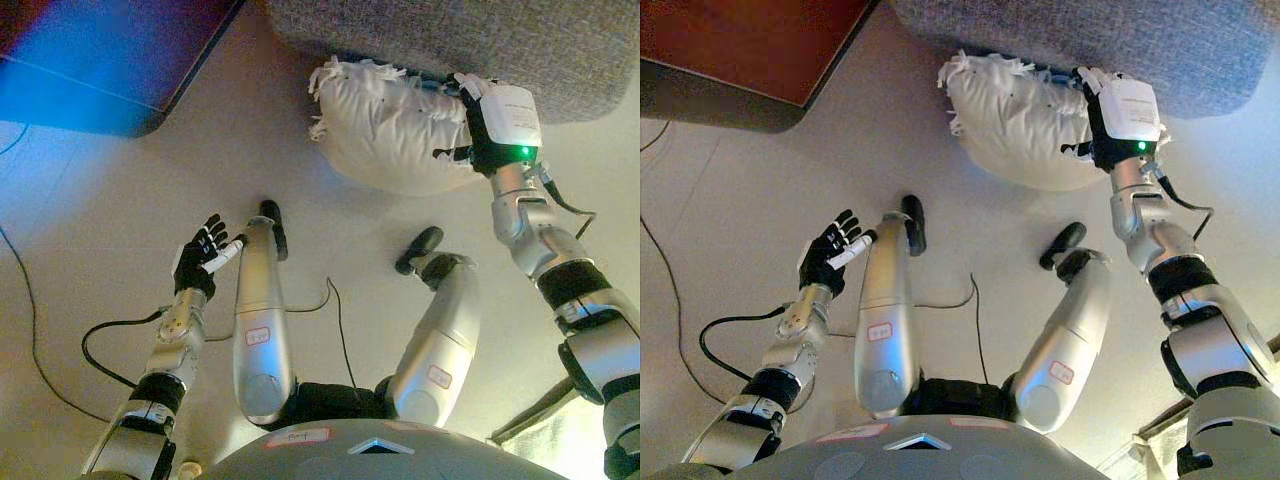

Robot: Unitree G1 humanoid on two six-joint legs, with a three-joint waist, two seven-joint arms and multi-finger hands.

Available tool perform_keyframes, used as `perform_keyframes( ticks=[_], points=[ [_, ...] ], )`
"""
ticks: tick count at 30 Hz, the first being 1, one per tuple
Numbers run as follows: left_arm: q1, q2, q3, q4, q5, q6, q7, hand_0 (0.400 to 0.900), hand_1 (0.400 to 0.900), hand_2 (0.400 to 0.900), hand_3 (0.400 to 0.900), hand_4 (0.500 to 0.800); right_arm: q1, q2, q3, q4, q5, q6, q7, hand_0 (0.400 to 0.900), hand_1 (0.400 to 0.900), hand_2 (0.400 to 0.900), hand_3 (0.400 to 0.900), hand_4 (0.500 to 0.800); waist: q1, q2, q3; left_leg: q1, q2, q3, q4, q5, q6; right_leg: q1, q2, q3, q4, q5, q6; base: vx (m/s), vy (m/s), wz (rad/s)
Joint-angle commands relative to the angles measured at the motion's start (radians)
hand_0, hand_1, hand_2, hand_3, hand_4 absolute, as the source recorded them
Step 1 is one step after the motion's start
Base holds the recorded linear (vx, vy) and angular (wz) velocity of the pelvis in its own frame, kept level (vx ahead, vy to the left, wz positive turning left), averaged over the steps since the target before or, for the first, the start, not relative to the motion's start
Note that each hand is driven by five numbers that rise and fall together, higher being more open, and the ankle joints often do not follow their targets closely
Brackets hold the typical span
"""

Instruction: Pick up the pillow and put it on the sofa.

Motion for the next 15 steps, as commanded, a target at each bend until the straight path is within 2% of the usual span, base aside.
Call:
perform_keyframes(
  ticks=[1,4,13,15],
  points=[
    [0.091,0.034,-0.001,-0.059,-0.028,-0.048,-0.017,0.9,0.9,0.9,0.9,0.8,-0.073,-0.082,-0.009,0.004,0.075,-0.011,0.066,0.9,0.9,0.9,0.9,0.8,0.033,0.057,-0.003,0.035,0.03,-0.012,0.064,-0.091,0.047,-0.035,-0.005,0.0,0.096,-0.055,0.003,0.06,0.007,0.07],
    [0.114,0.04,0.006,-0.07,-0.029,-0.048,-0.032,0.9,0.9,0.9,0.9,0.8,-0.08,-0.088,0.001,-0.002,0.089,0.004,0.098,0.9,0.9,0.9,0.9,0.8,0.042,0.06,-0.003,0.017,0.028,-0.019,0.081,-0.092,0.049,-0.052,-0.011,0.001,0.113,-0.057,0.003,0.06,-0.001,0.06],
    [0.137,0.048,-0.006,-0.091,-0.041,-0.058,-0.035,0.9,0.9,0.9,0.9,0.8,-0.136,-0.069,0.011,0.066,0.097,0.06,0.112,0.9,0.9,0.9,0.9,0.8,0.059,0.076,-0.003,-0.042,0.025,-0.036,0.141,-0.103,0.048,-0.115,-0.025,0.017,0.161,-0.065,0.002,0.02,0.004,0.05],
    [0.141,0.049,-0.012,-0.095,-0.041,-0.064,-0.035,0.9,0.9,0.9,0.9,0.8,-0.161,-0.065,0.02,0.091,0.078,0.092,0.095,0.9,0.9,0.9,0.9,0.8,0.064,0.083,-0.003,-0.057,0.023,-0.039,0.151,-0.105,0.049,-0.134,-0.028,0.021,0.171,-0.066,0.001,-0.02,0.009,0.07]
  ],
)
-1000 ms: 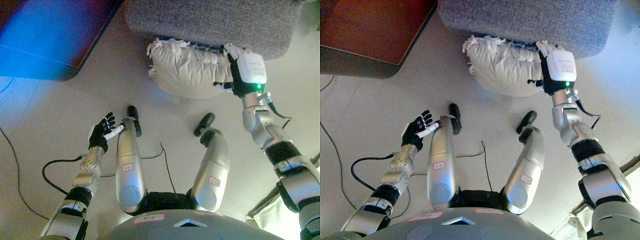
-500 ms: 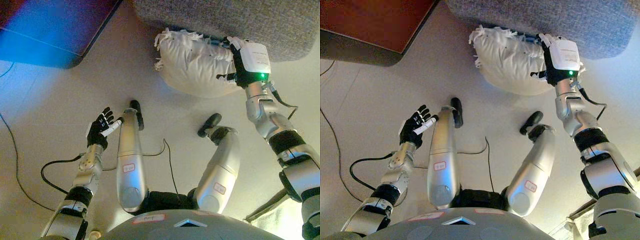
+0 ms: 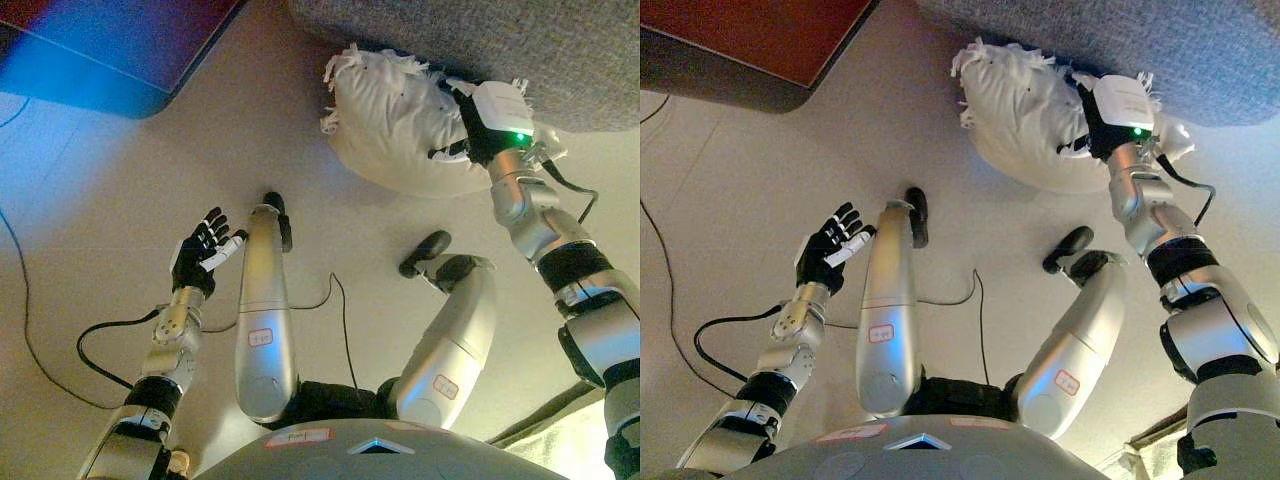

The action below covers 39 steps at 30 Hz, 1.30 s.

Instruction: Pick up the pillow and put it on the sofa.

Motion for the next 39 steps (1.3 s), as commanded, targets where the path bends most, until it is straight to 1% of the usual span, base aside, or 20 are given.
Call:
perform_keyframes(
  ticks=[1,4,6,9,10,15,18,19,20,22,25,28,32,35,39],
  points=[
    [0.113,0.03,-0.017,-0.041,-0.019,-0.053,0.006,0.9,0.9,0.9,0.9,0.8,-0.085,-0.063,-0.011,0.044,-0.008,0.051,-0.051,0.9,0.9,0.9,0.9,0.8,0.025,0.068,-0.003,0.034,0.022,-0.008,0.057,-0.082,0.056,-0.047,-0.003,0.003,0.048,-0.01,0.01,-0.02,0.004,0.08],
    [0.114,0.029,-0.023,-0.036,-0.031,-0.065,0.006,0.9,0.9,0.9,0.9,0.8,-0.136,-0.048,0.009,0.106,-0.03,0.112,-0.063,0.9,0.9,0.9,0.9,0.8,0.036,0.077,-0.003,0.009,0.018,-0.015,0.078,-0.085,0.06,-0.072,-0.006,0.007,0.069,-0.018,0.006,-0.03,0.0,0.05],
    [0.113,0.027,-0.031,-0.032,-0.033,-0.07,0.01,0.9,0.9,0.9,0.9,0.8,-0.165,-0.034,0.026,0.146,-0.037,0.166,-0.064,0.9,0.9,0.9,0.9,0.8,0.042,0.082,-0.003,0.001,0.017,-0.017,0.083,-0.085,0.061,-0.081,-0.007,0.007,0.076,-0.021,0.005,-0.03,0.004,0.03],
    [0.113,0.02,-0.037,-0.025,-0.035,-0.078,0.004,0.9,0.9,0.9,0.9,0.8,-0.213,-0.003,0.052,0.216,-0.064,0.244,-0.035,0.9,0.9,0.9,0.9,0.8,0.054,0.09,-0.003,-0.011,0.016,-0.023,0.091,-0.084,0.062,-0.093,-0.012,0.008,0.083,-0.021,0.002,-0.03,0.012,0.04],
    [0.113,0.02,-0.038,-0.026,-0.036,-0.078,0.003,0.9,0.9,0.9,0.9,0.8,-0.224,0.003,0.059,0.231,-0.064,0.253,-0.031,0.9,0.9,0.9,0.9,0.8,0.057,0.092,-0.003,-0.014,0.015,-0.025,0.092,-0.083,0.062,-0.096,-0.013,0.009,0.084,-0.021,0.002,-0.03,0.013,0.04],
    [0.119,0.018,-0.051,-0.041,-0.043,-0.083,-0.006,0.9,0.9,0.9,0.9,0.8,-0.305,0.036,0.091,0.304,-0.025,0.318,0.046,0.9,0.9,0.9,0.9,0.8,0.08,0.105,-0.003,-0.03,0.005,-0.033,0.096,-0.078,0.064,-0.112,-0.016,0.008,0.092,-0.022,-0.004,-0.03,0.014,0.06],
    [0.125,0.02,-0.051,-0.051,-0.045,-0.082,-0.015,0.9,0.9,0.9,0.9,0.8,-0.335,0.046,0.108,0.329,-0.011,0.344,0.145,0.9,0.9,0.9,0.9,0.8,0.092,0.109,-0.003,-0.038,-0.002,-0.035,0.101,-0.076,0.066,-0.117,-0.017,0.009,0.102,-0.028,-0.007,-0.02,0.02,0.04],
    [0.129,0.022,-0.05,-0.055,-0.045,-0.082,-0.019,0.9,0.9,0.9,0.9,0.8,-0.343,0.05,0.113,0.336,0.004,0.359,0.187,0.78,0.78,0.78,0.78,0.728,0.096,0.11,-0.003,-0.039,-0.003,-0.036,0.1,-0.074,0.065,-0.117,-0.017,0.008,0.106,-0.03,-0.009,-0.01,0.012,0.04],
    [0.133,0.023,-0.049,-0.059,-0.045,-0.082,-0.024,0.9,0.9,0.9,0.9,0.8,-0.347,0.056,0.112,0.35,0.037,0.367,0.217,0.4,0.4,0.4,0.4,0.5,0.102,0.111,-0.003,-0.04,-0.004,-0.037,0.101,-0.072,0.065,-0.116,-0.018,0.009,0.11,-0.033,-0.01,-0.01,0.006,0.03],
    [0.138,0.023,-0.047,-0.066,-0.041,-0.079,-0.029,0.9,0.9,0.9,0.9,0.8,-0.353,0.06,0.106,0.359,0.063,0.361,0.238,0.4,0.4,0.4,0.4,0.5,0.107,0.112,-0.003,-0.042,-0.007,-0.039,0.105,-0.071,0.063,-0.114,-0.018,0.011,0.115,-0.037,-0.011,0.0,0.002,0.02],
    [0.143,0.018,-0.05,-0.075,-0.033,-0.079,-0.029,0.9,0.9,0.9,0.9,0.8,-0.363,0.072,0.086,0.369,0.128,0.348,0.238,0.4,0.4,0.4,0.4,0.5,0.114,0.111,-0.003,-0.04,-0.009,-0.04,0.102,-0.065,0.062,-0.107,-0.014,0.01,0.112,-0.036,-0.011,0.0,0.0,0.0],
    [0.151,0.016,-0.051,-0.074,-0.033,-0.087,-0.032,0.9,0.9,0.9,0.9,0.8,-0.357,0.077,0.066,0.368,0.166,0.321,0.214,0.4,0.4,0.4,0.4,0.5,0.118,0.112,-0.003,-0.037,-0.006,-0.041,0.094,-0.058,0.06,-0.095,-0.011,0.008,0.105,-0.031,-0.01,0.0,0.0,0.0],
    [0.163,0.012,-0.05,-0.081,-0.028,-0.081,-0.025,0.9,0.9,0.9,0.9,0.8,-0.339,0.085,0.027,0.355,0.218,0.311,0.177,0.4,0.4,0.4,0.4,0.5,0.118,0.112,-0.003,-0.022,-0.003,-0.038,0.078,-0.049,0.058,-0.076,-0.003,0.006,0.09,-0.024,-0.007,0.01,0.002,-0.03],
    [0.17,0.011,-0.051,-0.079,-0.021,-0.085,-0.026,0.9,0.9,0.9,0.9,0.8,-0.327,0.078,0.007,0.344,0.256,0.288,0.151,0.4,0.4,0.4,0.4,0.5,0.116,0.113,-0.003,-0.009,0.001,-0.035,0.062,-0.041,0.057,-0.06,0.0,0.002,0.077,-0.017,-0.004,0.0,0.0,0.0],
    [0.174,0.007,-0.054,-0.073,-0.025,-0.092,-0.02,0.9,0.9,0.9,0.9,0.8,-0.314,0.081,-0.016,0.327,0.303,0.258,0.131,0.4,0.4,0.4,0.4,0.5,0.111,0.114,-0.003,0.006,0.006,-0.032,0.052,-0.037,0.053,-0.045,0.006,0.004,0.066,-0.012,-0.001,-0.01,0.003,-0.05]
  ],
)
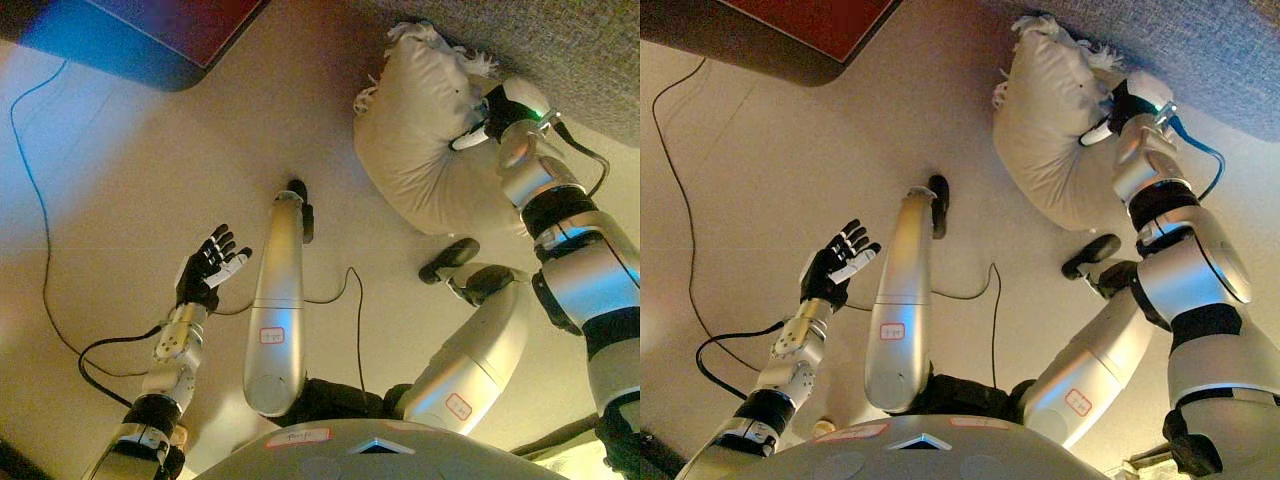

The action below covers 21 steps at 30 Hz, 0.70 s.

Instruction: Pick up the pillow and put it on the sofa.

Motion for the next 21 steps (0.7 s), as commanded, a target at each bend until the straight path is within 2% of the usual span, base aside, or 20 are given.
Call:
perform_keyframes(
  ticks=[1,6,11,13,16,21],
  points=[
    [0.091,0.009,-0.036,-0.042,-0.014,-0.074,0.013,0.9,0.9,0.9,0.9,0.8,-0.023,-0.058,-0.093,-0.024,0.053,-0.064,-0.073,0.4,0.4,0.4,0.4,0.5,0.035,0.069,-0.002,0.08,0.037,-0.003,-0.016,-0.033,0.052,0.031,0.046,-0.014,-0.028,0.019,0.008,-0.01,0.007,-0.08],
    [0.081,-0.002,-0.038,-0.039,0.0,-0.079,0.023,0.9,0.9,0.9,0.9,0.8,0.014,-0.058,-0.142,-0.1,0.178,-0.135,-0.055,0.4,0.4,0.4,0.4,0.5,0.021,0.058,-0.002,0.145,0.048,0.017,-0.103,-0.003,0.039,0.104,0.065,-0.034,-0.113,0.047,0.014,-0.02,0.005,-0.09],
    [0.059,-0.009,-0.043,-0.042,0.024,-0.075,0.051,0.9,0.9,0.9,0.9,0.8,0.08,-0.05,-0.19,-0.205,0.259,-0.175,-0.028,0.4,0.4,0.4,0.4,0.5,-0.002,0.033,-0.002,0.235,0.062,0.039,-0.225,0.042,0.016,0.203,0.086,-0.054,-0.249,0.099,0.023,-0.02,0.001,-0.14],
    [0.034,-0.011,-0.038,-0.045,0.04,-0.058,0.059,0.9,0.9,0.9,0.9,0.8,0.13,-0.045,-0.213,-0.272,0.298,-0.204,-0.02,0.4,0.4,0.4,0.4,0.5,-0.015,0.014,-0.002,0.304,0.066,0.054,-0.324,0.08,0.004,0.276,0.09,-0.071,-0.346,0.136,0.034,-0.02,-0.003,-0.15],
    [0.002,-0.008,-0.037,-0.046,0.055,-0.033,0.073,0.9,0.9,0.9,0.9,0.8,0.186,-0.045,-0.237,-0.372,0.354,-0.207,-0.017,0.4,0.4,0.4,0.4,0.5,-0.032,-0.011,-0.002,0.401,0.066,0.08,-0.437,0.117,-0.003,0.378,0.091,-0.098,-0.472,0.181,0.051,-0.02,-0.02,-0.12],
    [-0.048,-0.013,-0.024,-0.031,0.086,0.022,0.083,0.9,0.9,0.9,0.9,0.8,0.294,-0.032,-0.283,-0.517,0.393,-0.244,-0.003,0.4,0.4,0.4,0.4,0.5,-0.059,-0.047,-0.002,0.602,0.062,0.135,-0.614,0.171,-0.002,0.568,0.095,-0.145,-0.663,0.242,0.085,-0.02,-0.002,-0.17]
  ],
)
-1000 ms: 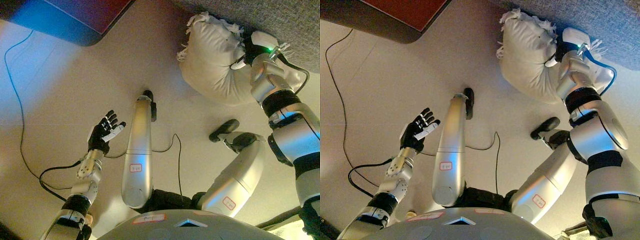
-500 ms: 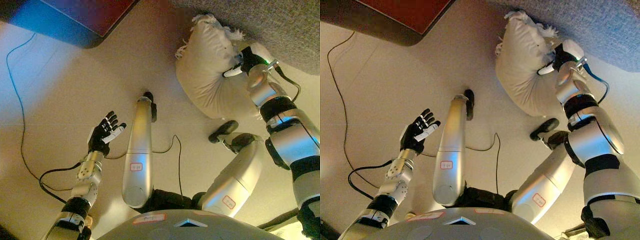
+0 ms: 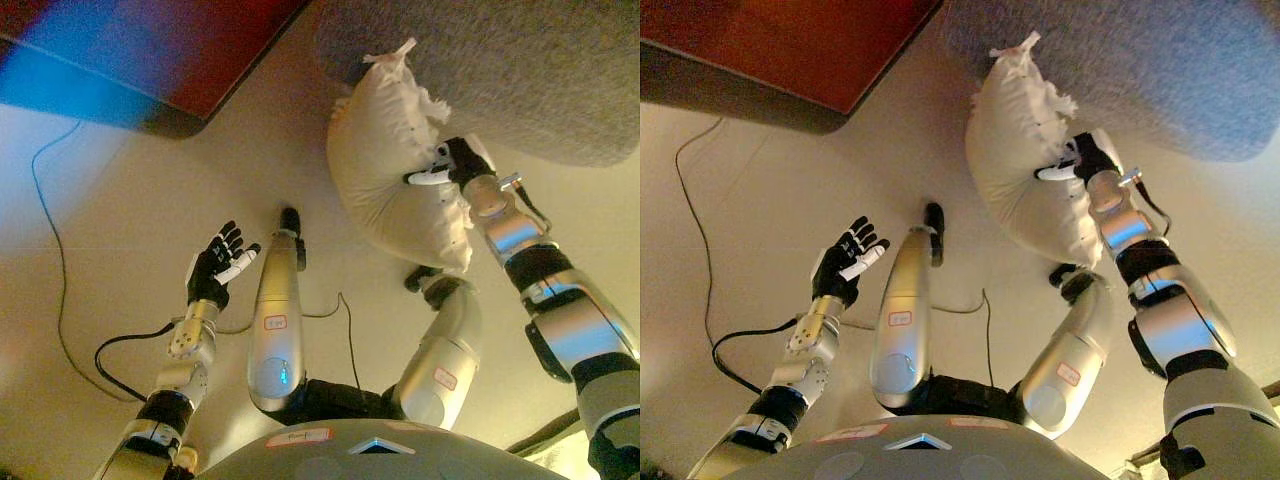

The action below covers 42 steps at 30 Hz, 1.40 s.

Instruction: Pick up the pillow and put it on the sofa.

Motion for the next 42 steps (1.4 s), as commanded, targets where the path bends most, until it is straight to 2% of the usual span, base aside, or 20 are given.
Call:
perform_keyframes(
  ticks=[1,4,5,8,12,16,19,24,26,30,34,39,42],
  points=[
    [-0.016,0.036,0.003,-0.021,0.051,0.011,0.016,0.9,0.9,0.9,0.9,0.8,-0.045,-0.038,-0.137,-0.186,0.077,-0.144,-0.003,0.4,0.4,0.4,0.4,0.5,-0.013,-0.037,-0.003,0.143,0.019,0.021,-0.154,0.064,0.009,0.095,-0.028,-0.013,-0.148,0.084,0.047,-0.01,0.01,-0.19],
    [-0.032,0.036,0.007,-0.017,0.08,0.054,0.021,0.9,0.9,0.9,0.9,0.8,0.057,-0.025,-0.168,-0.303,0.062,-0.163,0.001,0.4,0.4,0.4,0.4,0.5,-0.036,-0.059,-0.039,0.247,0.008,0.044,-0.224,0.074,0.019,0.191,-0.024,-0.032,-0.23,0.121,0.064,-0.01,0.003,-0.18],
    [-0.037,0.035,0.006,-0.016,0.091,0.069,0.028,0.9,0.9,0.9,0.9,0.8,0.099,-0.017,-0.177,-0.345,0.048,-0.169,-0.002,0.4,0.4,0.4,0.4,0.5,-0.048,-0.071,-0.054,0.267,-0.003,0.057,-0.25,0.099,0.031,0.214,-0.026,-0.045,-0.268,0.154,0.054,-0.04,-0.006,-0.14],
    [-0.049,0.025,0.011,0.008,0.121,0.11,0.047,0.9,0.9,0.9,0.9,0.8,0.212,0.01,-0.191,-0.451,-0.004,-0.189,-0.001,0.4,0.4,0.4,0.4,0.5,-0.078,-0.093,-0.102,0.36,-0.002,0.079,-0.31,0.101,0.037,0.301,-0.01,-0.052,-0.332,0.183,0.064,0.04,-0.02,-0.19],
    [-0.046,0.01,0.026,0.058,0.168,0.135,0.043,0.9,0.9,0.9,0.9,0.8,0.338,-0.009,-0.215,-0.555,-0.076,-0.249,0.008,0.4,0.4,0.4,0.4,0.5,-0.106,-0.114,-0.159,0.48,-0.005,0.115,-0.388,0.1,0.043,0.413,0.018,-0.052,-0.422,0.22,0.08,0.09,-0.034,-0.23],
    [-0.026,-0.016,0.047,0.106,0.232,0.149,0.018,0.9,0.9,0.9,0.9,0.8,0.465,-0.049,-0.272,-0.692,-0.125,-0.283,0.021,0.4,0.4,0.4,0.4,0.5,-0.138,-0.126,-0.228,0.595,-0.024,0.164,-0.477,0.096,0.052,0.496,0.039,-0.053,-0.513,0.274,0.102,0.13,0.012,-0.2],
    [-0.005,-0.028,0.074,0.15,0.259,0.143,-0.003,0.9,0.9,0.9,0.9,0.8,0.538,-0.078,-0.337,-0.799,-0.147,-0.303,0.035,0.4,0.4,0.4,0.4,0.5,-0.158,-0.127,-0.27,0.666,-0.037,0.2,-0.534,0.09,0.058,0.512,0.038,-0.047,-0.539,0.335,0.114,0.14,0.025,-0.2],
    [0.018,-0.034,0.128,0.2,0.284,0.135,-0.039,0.9,0.9,0.9,0.9,0.8,0.607,-0.111,-0.443,-0.945,-0.171,-0.332,0.056,0.4,0.4,0.4,0.4,0.5,-0.178,-0.134,-0.317,0.724,-0.061,0.228,-0.577,0.074,0.07,0.515,0.038,-0.045,-0.544,0.39,0.114,0.11,-0.013,-0.08],
    [0.027,-0.031,0.143,0.21,0.298,0.143,-0.052,0.9,0.9,0.9,0.9,0.8,0.618,-0.131,-0.481,-0.977,-0.162,-0.331,0.074,0.4,0.4,0.4,0.4,0.5,-0.178,-0.127,-0.331,0.749,-0.06,0.221,-0.586,0.048,0.07,0.524,0.05,-0.036,-0.531,0.378,0.114,0.16,0.002,0.0],
    [0.043,-0.022,0.164,0.225,0.314,0.153,-0.069,0.9,0.9,0.9,0.9,0.8,0.624,-0.175,-0.535,-0.987,-0.147,-0.327,0.116,0.4,0.4,0.4,0.4,0.5,-0.178,-0.134,-0.349,0.768,-0.06,0.232,-0.599,0.047,0.073,0.538,0.058,-0.043,-0.523,0.366,0.114,0.12,-0.022,0.1],
    [0.066,-0.002,0.183,0.233,0.325,0.167,-0.078,0.9,0.9,0.9,0.9,0.8,0.587,-0.251,-0.564,-0.944,-0.043,-0.256,0.189,0.4,0.4,0.4,0.4,0.5,-0.162,-0.157,-0.368,0.779,-0.053,0.226,-0.594,0.043,0.069,0.564,0.074,-0.057,-0.529,0.33,0.114,0.16,-0.07,0.15],
    [0.091,0.029,0.195,0.204,0.32,0.196,-0.09,0.9,0.9,0.9,0.9,0.8,0.458,-0.314,-0.506,-0.802,-0.006,-0.204,0.24,0.4,0.4,0.4,0.4,0.5,-0.123,-0.179,-0.373,0.782,-0.039,0.214,-0.598,0.055,0.05,0.604,0.093,-0.095,-0.55,0.283,0.112,0.13,-0.086,0.14],
    [0.123,0.046,0.191,0.165,0.324,0.213,-0.097,0.9,0.9,0.9,0.9,0.8,0.328,-0.363,-0.443,-0.639,0.007,-0.195,0.256,0.4,0.4,0.4,0.4,0.5,-0.084,-0.182,-0.371,0.782,-0.032,0.198,-0.609,0.073,0.036,0.63,0.106,-0.124,-0.57,0.259,0.106,0.11,-0.067,0.2]
  ],
)
